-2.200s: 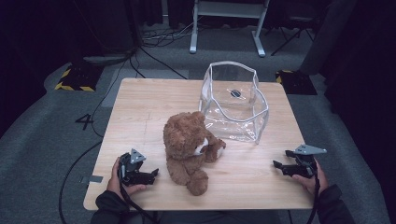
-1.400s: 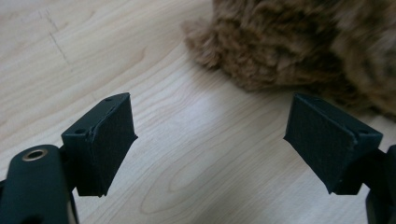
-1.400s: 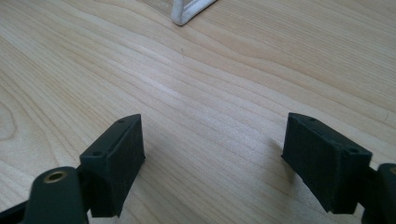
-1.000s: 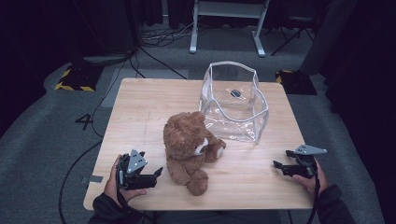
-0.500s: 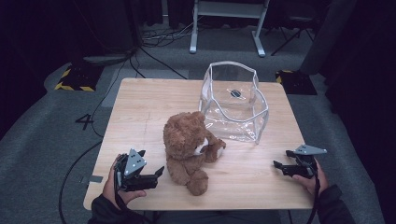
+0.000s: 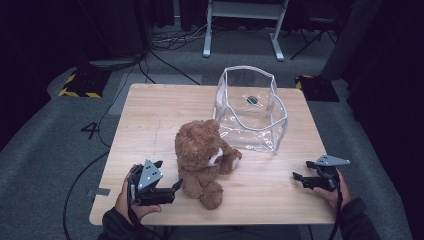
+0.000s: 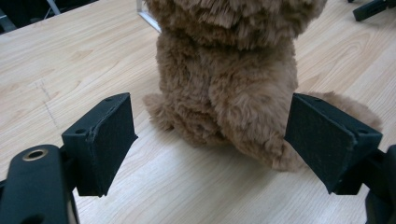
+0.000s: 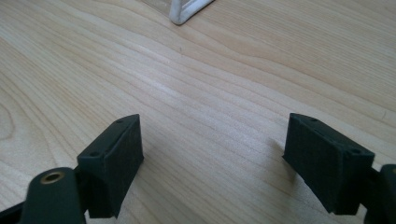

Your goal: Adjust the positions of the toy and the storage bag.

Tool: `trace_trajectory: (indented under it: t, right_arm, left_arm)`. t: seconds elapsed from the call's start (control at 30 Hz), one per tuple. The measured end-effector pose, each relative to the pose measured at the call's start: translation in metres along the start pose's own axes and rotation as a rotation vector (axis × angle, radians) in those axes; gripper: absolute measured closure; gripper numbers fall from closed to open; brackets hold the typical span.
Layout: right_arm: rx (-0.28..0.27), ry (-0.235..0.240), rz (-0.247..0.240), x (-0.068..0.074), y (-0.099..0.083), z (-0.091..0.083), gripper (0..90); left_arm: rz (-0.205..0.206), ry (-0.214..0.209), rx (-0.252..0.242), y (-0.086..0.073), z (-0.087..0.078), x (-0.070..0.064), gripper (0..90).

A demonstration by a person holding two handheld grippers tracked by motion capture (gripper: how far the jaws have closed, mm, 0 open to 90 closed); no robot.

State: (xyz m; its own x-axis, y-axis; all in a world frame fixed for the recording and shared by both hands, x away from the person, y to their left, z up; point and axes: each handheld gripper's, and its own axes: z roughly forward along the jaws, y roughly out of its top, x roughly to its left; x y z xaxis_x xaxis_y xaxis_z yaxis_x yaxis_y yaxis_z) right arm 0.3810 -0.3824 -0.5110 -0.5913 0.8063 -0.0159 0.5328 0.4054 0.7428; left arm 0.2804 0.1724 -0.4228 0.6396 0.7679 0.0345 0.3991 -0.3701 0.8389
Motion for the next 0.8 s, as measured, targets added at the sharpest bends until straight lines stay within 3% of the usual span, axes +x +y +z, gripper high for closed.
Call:
trace_trajectory:
  t: [0.27,0.8]
  right_arm:
    - [0.000,0.000,0.000,0.000,0.000,0.000,19.3]
    - [0.001,-0.002,0.002,0.000,0.000,0.000,18.7]
  left_arm:
    - [-0.018,-0.008,0.004,0.006,0.012,-0.005,15.9]
    - [-0.014,-0.002,0.018,0.021,0.030,-0.013,15.9]
